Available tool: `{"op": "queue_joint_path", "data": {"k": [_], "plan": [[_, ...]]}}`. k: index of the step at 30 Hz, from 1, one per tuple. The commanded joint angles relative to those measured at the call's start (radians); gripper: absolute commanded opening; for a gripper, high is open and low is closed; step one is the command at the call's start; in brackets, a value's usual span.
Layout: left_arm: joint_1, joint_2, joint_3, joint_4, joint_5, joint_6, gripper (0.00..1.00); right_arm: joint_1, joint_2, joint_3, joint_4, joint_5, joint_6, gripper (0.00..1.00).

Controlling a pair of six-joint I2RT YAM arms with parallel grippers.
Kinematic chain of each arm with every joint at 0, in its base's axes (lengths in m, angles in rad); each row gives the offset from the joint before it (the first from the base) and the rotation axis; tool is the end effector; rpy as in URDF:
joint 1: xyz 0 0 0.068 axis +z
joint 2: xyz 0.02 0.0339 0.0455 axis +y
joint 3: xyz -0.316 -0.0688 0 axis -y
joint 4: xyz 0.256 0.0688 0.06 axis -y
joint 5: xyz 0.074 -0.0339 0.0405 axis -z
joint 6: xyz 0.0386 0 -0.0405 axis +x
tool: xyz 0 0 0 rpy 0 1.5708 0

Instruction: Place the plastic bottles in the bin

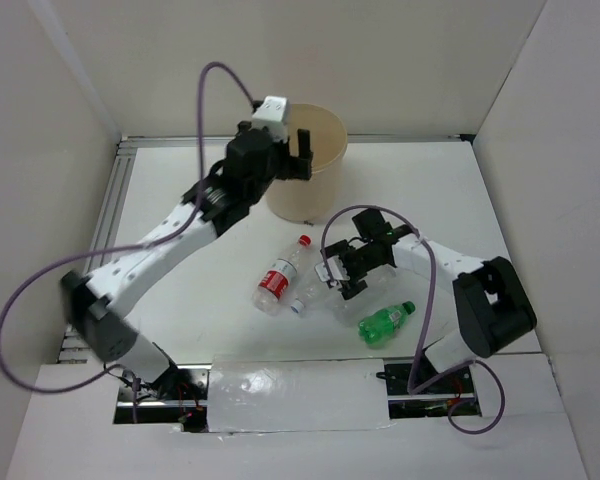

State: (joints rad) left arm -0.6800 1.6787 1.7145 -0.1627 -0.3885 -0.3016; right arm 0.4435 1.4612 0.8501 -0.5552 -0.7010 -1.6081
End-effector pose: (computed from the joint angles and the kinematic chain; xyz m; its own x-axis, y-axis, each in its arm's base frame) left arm 0.3331 -0.2506 0.4829 -0.1800 -0.2080 -0.9614 0.2474 0.9364 -0.2489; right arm 0.2334 0.1385 0.2347 0.5878 -0.5662 -0.5778 -0.8090 -0.4159 -0.4154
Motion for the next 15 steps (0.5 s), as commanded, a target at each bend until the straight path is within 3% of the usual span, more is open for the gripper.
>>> {"op": "queue_joint_path", "data": {"k": [1, 2, 7, 13, 15], "plan": [[-0.018, -0.297, -0.244, -0.008, -0.023, -0.023, 1.00, 0.034, 0.071, 0.015, 0.130, 0.079, -0.064, 0.87], [-0.018, -0.350, -0.404, -0.032, -0.023, -0.071, 1.00, 0.047, 0.089, 0.015, 0.130, 0.089, -0.075, 0.87], [-0.018, -0.556, -0.772, -0.067, 0.013, -0.204, 1.00, 0.057, 0.156, 0.026, 0.092, 0.130, -0.136, 0.77], [-0.018, -0.616, -0.975, -0.005, 0.091, -0.289, 1.00, 0.026, 0.063, 0.105, -0.111, 0.023, -0.147, 0.30], [-0.007, -0.605, -0.987, 0.015, 0.103, -0.274, 1.00, -0.011, -0.040, 0.154, -0.150, -0.040, -0.069, 0.26]]}}
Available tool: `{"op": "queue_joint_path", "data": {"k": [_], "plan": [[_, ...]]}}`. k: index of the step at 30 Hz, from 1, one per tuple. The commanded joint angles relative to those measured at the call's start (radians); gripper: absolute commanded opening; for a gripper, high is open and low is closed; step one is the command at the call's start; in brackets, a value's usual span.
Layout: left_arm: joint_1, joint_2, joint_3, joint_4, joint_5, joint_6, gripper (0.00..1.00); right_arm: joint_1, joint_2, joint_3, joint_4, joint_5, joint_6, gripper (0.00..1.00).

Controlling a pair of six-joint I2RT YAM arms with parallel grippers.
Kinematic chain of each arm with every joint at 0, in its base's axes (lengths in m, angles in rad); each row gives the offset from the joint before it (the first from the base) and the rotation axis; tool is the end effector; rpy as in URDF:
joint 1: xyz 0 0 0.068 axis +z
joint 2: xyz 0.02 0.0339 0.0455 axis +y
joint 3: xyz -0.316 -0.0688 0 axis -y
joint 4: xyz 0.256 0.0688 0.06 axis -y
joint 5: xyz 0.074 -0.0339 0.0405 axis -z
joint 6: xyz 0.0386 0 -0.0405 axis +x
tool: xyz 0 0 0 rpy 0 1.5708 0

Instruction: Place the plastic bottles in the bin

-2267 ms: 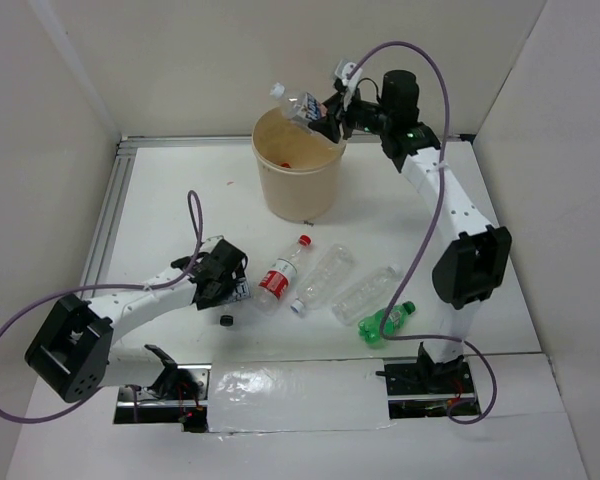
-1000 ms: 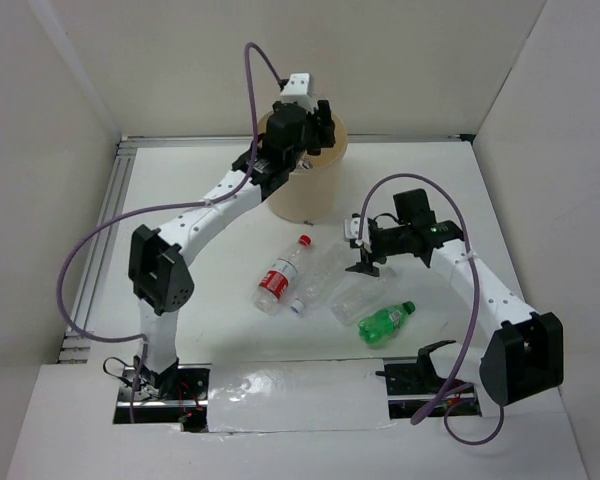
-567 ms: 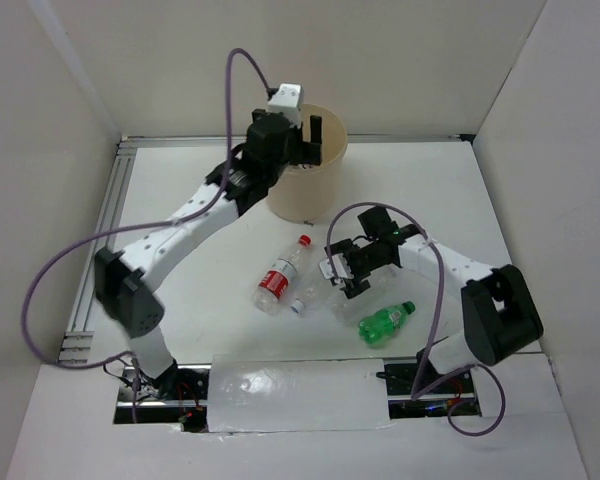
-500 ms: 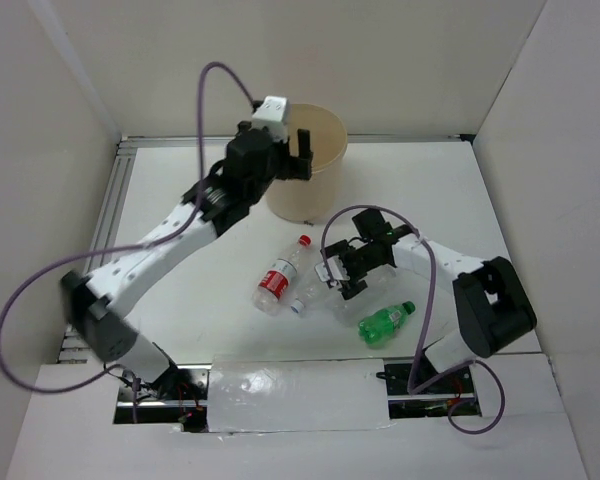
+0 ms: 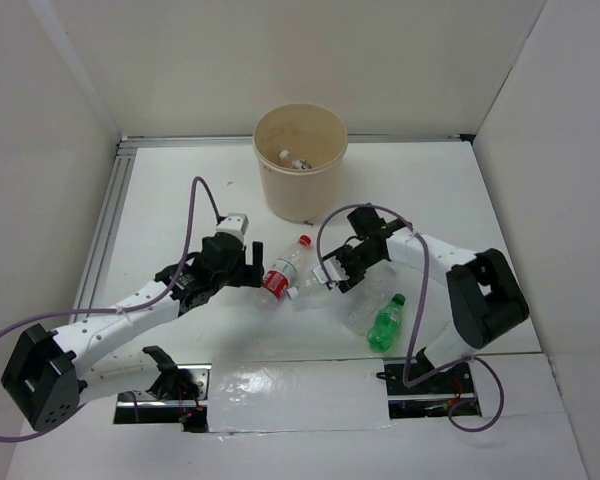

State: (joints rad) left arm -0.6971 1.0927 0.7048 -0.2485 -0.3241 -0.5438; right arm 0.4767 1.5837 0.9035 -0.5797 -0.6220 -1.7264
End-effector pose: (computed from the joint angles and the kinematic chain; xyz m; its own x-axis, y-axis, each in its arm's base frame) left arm 0.1790 -0.1339 0.2871 -0.6032 -0.1346 -0.7861 0.1170 0.9601 -0.2541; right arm 0.2501 0.1545 0.2148 0.6560 -0.5649 -0.5006 -0.7534 -0.5308 -0.3882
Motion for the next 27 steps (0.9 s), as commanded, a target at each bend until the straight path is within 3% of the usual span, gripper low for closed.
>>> {"op": "queue_joint_path", "data": {"k": [1, 5, 8, 10, 12, 14, 18, 20, 21, 24, 25, 27], "plan": [[0.010, -0.007, 0.022, 0.101, 0.039, -0.031, 1.00, -0.058, -0.163, 0.118, -0.126, -0.119, 0.050, 0.25], [0.030, 0.004, 0.012, 0.126, 0.086, -0.001, 1.00, -0.133, -0.319, 0.216, -0.066, -0.202, 0.278, 0.25], [0.039, 0.016, 0.002, 0.137, 0.143, 0.022, 1.00, -0.177, -0.369, 0.296, 0.132, -0.245, 0.468, 0.25], [0.039, 0.041, 0.002, 0.162, 0.190, 0.036, 1.00, -0.190, -0.355, 0.365, 0.266, -0.255, 0.679, 0.25], [0.039, 0.058, 0.002, 0.181, 0.235, 0.050, 1.00, -0.190, -0.280, 0.417, 0.471, -0.246, 0.883, 0.27], [0.039, 0.093, 0.002, 0.193, 0.246, 0.060, 1.00, -0.190, -0.199, 0.532, 0.561, -0.222, 0.980, 0.29], [0.039, 0.157, 0.012, 0.233, 0.246, 0.082, 1.00, -0.179, 0.098, 0.820, 0.552, -0.208, 1.099, 0.37], [0.030, 0.200, 0.012, 0.247, 0.255, 0.091, 1.00, -0.179, 0.183, 0.967, 0.517, -0.220, 1.120, 0.44], [0.030, 0.214, 0.012, 0.247, 0.255, 0.091, 1.00, -0.179, 0.258, 1.013, 0.454, -0.258, 1.120, 0.60], [0.021, 0.287, 0.021, 0.275, 0.244, 0.091, 1.00, -0.179, 0.337, 1.149, 0.377, -0.286, 1.143, 0.82], [0.021, 0.309, 0.033, 0.275, 0.244, 0.091, 1.00, -0.190, 0.352, 1.163, 0.364, -0.315, 1.181, 0.95], [0.007, 0.349, 0.047, 0.285, 0.244, 0.100, 0.97, -0.202, 0.352, 1.154, 0.363, -0.315, 1.212, 0.98]]}}
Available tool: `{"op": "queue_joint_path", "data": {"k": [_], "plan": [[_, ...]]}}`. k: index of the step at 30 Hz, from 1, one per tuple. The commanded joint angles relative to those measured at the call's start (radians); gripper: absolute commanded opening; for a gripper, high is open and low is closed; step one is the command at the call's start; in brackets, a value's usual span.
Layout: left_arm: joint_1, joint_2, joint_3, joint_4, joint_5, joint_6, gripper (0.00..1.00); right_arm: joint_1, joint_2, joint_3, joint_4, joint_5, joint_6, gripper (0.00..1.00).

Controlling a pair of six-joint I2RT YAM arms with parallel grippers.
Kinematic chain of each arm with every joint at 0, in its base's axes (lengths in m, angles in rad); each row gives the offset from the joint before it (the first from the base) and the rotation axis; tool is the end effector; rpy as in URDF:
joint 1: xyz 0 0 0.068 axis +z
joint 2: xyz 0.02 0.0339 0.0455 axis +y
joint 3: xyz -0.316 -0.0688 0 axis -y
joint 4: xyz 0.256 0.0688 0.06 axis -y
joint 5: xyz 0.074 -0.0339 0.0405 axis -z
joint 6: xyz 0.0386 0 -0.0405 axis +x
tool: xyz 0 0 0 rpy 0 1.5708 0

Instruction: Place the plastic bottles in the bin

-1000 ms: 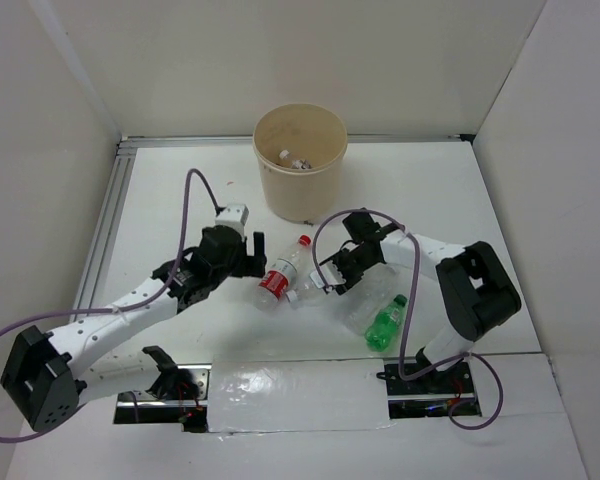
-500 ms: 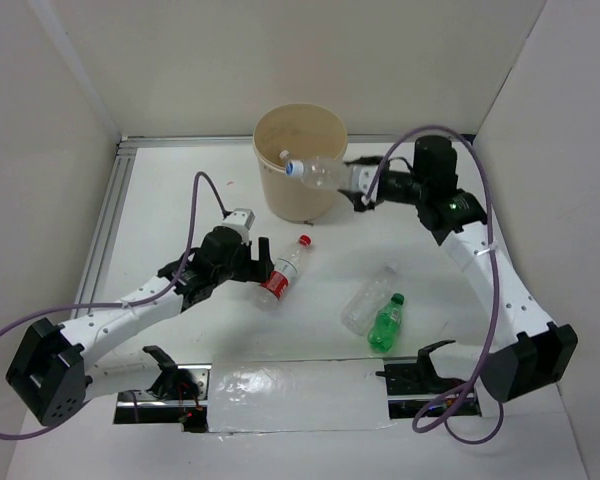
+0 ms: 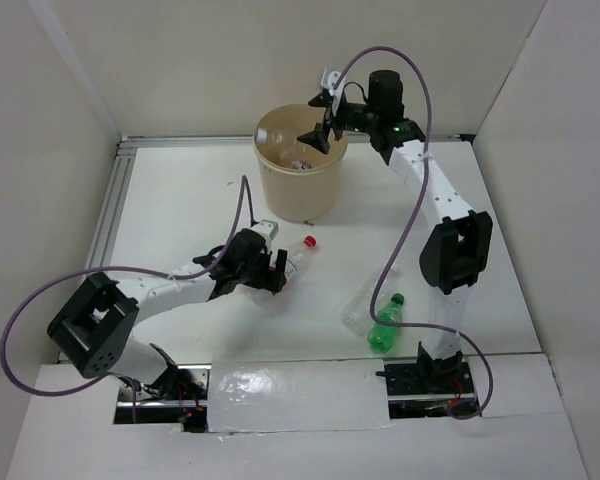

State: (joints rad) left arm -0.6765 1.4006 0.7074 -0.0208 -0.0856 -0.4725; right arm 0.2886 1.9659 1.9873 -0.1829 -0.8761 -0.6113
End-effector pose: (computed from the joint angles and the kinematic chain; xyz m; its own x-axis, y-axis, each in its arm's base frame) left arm 0.2256 -0.1769 0.2339 -0.7157 -0.0069 -0.6984 0.2782 0.9144 -0.2941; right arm 0.4649 0.1689 0.4547 0.3955 -0.2658 -0.8791 -0.8329 0.2996 -0.4653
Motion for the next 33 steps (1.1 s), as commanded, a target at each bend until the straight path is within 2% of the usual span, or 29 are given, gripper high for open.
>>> {"op": "queue_joint_path", "data": {"k": [1, 3, 4, 6, 7, 11, 12, 13, 14, 15, 16, 17, 18, 19, 20, 21, 23, 24, 25, 27, 28, 30, 31, 33], "plan": [[-0.026, 0.079, 0.059, 0.058, 0.006, 0.029, 0.95, -0.023, -0.053, 0.056, -0.011, -0.061, 0.117, 0.99], [-0.037, 0.113, 0.095, 0.045, 0.006, 0.041, 0.82, -0.048, -0.087, 0.004, 0.014, -0.061, 0.149, 0.99], [-0.046, 0.127, 0.105, 0.036, -0.006, 0.041, 0.60, -0.058, -0.122, -0.010, 0.014, -0.061, 0.165, 0.99], [-0.046, 0.138, 0.115, 0.022, -0.006, 0.051, 0.44, -0.097, -0.159, -0.056, 0.014, -0.070, 0.199, 0.99], [-0.057, 0.138, 0.128, 0.007, -0.006, 0.051, 0.29, -0.112, -0.179, -0.071, 0.001, -0.070, 0.209, 0.99], [-0.075, 0.031, 0.176, -0.053, 0.006, 0.093, 0.00, -0.212, -0.332, -0.212, -0.107, -0.090, 0.193, 0.97], [-0.075, -0.006, 0.191, -0.063, 0.017, 0.113, 0.00, -0.238, -0.357, -0.285, -0.137, -0.109, 0.147, 0.94], [-0.075, -0.070, 0.232, -0.064, 0.030, 0.126, 0.00, -0.288, -0.380, -0.320, -0.179, -0.128, 0.102, 0.81], [-0.075, -0.096, 0.297, -0.074, 0.041, 0.146, 0.00, -0.330, -0.418, -0.381, -0.302, -0.155, -0.047, 0.70], [-0.075, -0.113, 0.297, -0.074, 0.041, 0.158, 0.00, -0.330, -0.436, -0.419, -0.369, -0.155, -0.127, 0.59], [-0.075, -0.123, 0.375, -0.074, 0.052, 0.167, 0.00, -0.362, -0.476, -0.462, -0.463, -0.155, -0.189, 0.32], [-0.075, -0.123, 0.417, -0.074, 0.052, 0.178, 0.00, -0.373, -0.498, -0.510, -0.508, -0.155, -0.247, 0.23], [-0.075, -0.108, 0.505, -0.064, 0.052, 0.198, 0.00, -0.382, -0.522, -0.606, -0.548, -0.146, -0.380, 0.18], [-0.075, -0.092, 0.545, -0.048, 0.043, 0.198, 0.00, -0.382, -0.547, -0.657, -0.578, -0.132, -0.437, 0.15], [-0.066, -0.050, 0.585, -0.035, 0.031, 0.209, 0.00, -0.382, -0.597, -0.704, -0.611, -0.100, -0.487, 0.18], [-0.066, -0.023, 0.624, -0.018, 0.020, 0.209, 0.00, -0.382, -0.622, -0.793, -0.612, -0.089, -0.530, 0.26], [-0.035, 0.033, 0.728, 0.044, -0.018, 0.209, 0.00, -0.382, -0.685, -0.863, -0.641, -0.074, -0.586, 0.49], [-0.035, 0.104, 0.766, 0.059, -0.066, 0.209, 0.01, -0.382, -0.702, -0.890, -0.641, -0.063, -0.620, 0.68], [-0.022, 0.144, 0.846, 0.070, -0.101, 0.209, 0.01, -0.382, -0.716, -0.938, -0.641, -0.063, -0.620, 0.78], [0.004, 0.233, 0.938, 0.081, -0.156, 0.209, 0.01, -0.382, -0.752, -0.972, -0.664, -0.054, -0.663, 0.86], [0.018, 0.368, 1.034, 0.052, -0.183, 0.218, 0.02, -0.382, -0.774, -1.010, -0.678, -0.043, -0.727, 0.91], [0.031, 0.408, 1.119, 0.024, -0.192, 0.228, 0.05, -0.382, -0.789, -1.019, -0.697, -0.043, -0.781, 0.95], [0.031, 0.437, 1.142, 0.024, -0.209, 0.229, 0.13, -0.382, -0.789, -1.032, -0.714, -0.043, -0.813, 0.95], [0.064, 0.462, 1.143, 0.045, -0.209, 0.229, 0.37, -0.373, -0.802, -1.047, -0.771, -0.043, -0.887, 0.98]]}}
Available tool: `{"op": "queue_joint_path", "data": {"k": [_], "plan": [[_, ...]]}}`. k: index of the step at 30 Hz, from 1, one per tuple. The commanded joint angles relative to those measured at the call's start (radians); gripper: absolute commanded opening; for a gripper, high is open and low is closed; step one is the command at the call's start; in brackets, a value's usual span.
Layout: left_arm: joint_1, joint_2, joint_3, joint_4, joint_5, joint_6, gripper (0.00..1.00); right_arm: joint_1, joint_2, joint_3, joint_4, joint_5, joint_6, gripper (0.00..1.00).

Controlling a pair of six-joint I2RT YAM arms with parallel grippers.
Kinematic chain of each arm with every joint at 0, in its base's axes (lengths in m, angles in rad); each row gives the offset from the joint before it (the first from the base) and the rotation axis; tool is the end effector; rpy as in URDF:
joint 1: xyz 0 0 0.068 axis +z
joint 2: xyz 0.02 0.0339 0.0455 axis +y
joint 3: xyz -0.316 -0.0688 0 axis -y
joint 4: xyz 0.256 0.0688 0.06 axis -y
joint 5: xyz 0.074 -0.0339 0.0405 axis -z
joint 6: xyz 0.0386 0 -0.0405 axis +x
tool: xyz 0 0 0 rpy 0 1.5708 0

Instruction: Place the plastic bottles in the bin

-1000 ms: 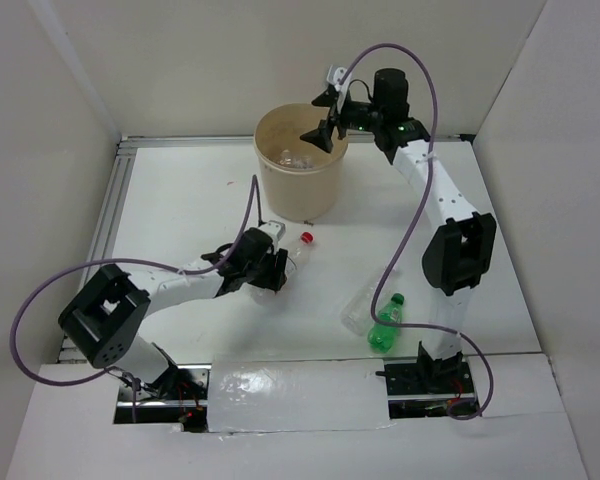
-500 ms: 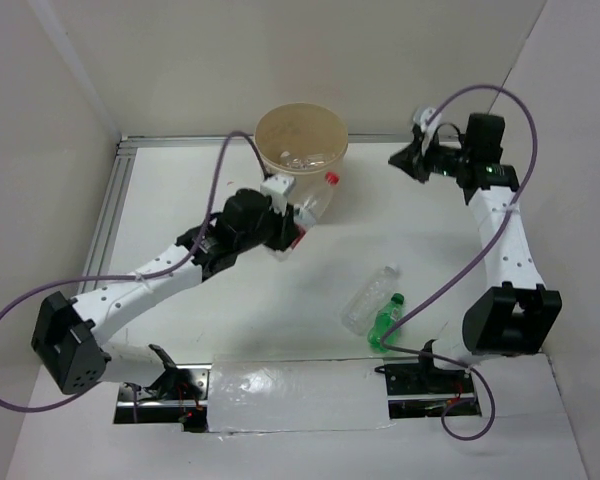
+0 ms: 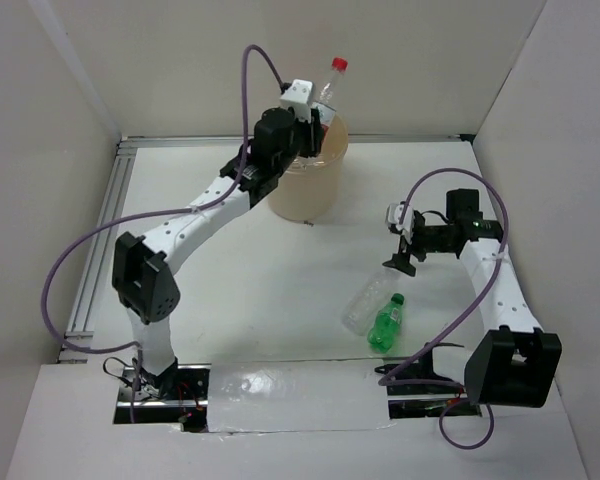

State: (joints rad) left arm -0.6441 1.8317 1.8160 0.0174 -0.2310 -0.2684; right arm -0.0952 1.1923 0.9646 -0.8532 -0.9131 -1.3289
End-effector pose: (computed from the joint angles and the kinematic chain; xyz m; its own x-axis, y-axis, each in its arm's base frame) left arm 0.3811 -0.2752 0.4750 -0.1052 -0.2439 -0.9641 0.3874 0.8828 -0.2656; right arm 0.2140 0.0102 0.3217 0.0931 -0.6051 -0.7907 -0.9277 0.2357 -0.2896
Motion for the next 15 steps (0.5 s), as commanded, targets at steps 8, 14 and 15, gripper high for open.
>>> {"op": "queue_joint_path", "data": {"k": [8, 14, 15], "plan": [[0.084, 0.006, 0.023, -0.033, -0.037, 0.000, 0.99, 0.126, -0.040, -0.177, -0.150, 0.085, -0.506, 0.99], [0.026, -0.178, -0.127, -0.056, -0.050, 0.057, 0.99, 0.244, 0.016, -0.256, -0.009, 0.180, -0.506, 0.98], [0.012, -0.266, -0.174, -0.045, -0.050, 0.066, 0.99, 0.274, 0.026, -0.276, 0.012, 0.197, -0.506, 0.97]]}}
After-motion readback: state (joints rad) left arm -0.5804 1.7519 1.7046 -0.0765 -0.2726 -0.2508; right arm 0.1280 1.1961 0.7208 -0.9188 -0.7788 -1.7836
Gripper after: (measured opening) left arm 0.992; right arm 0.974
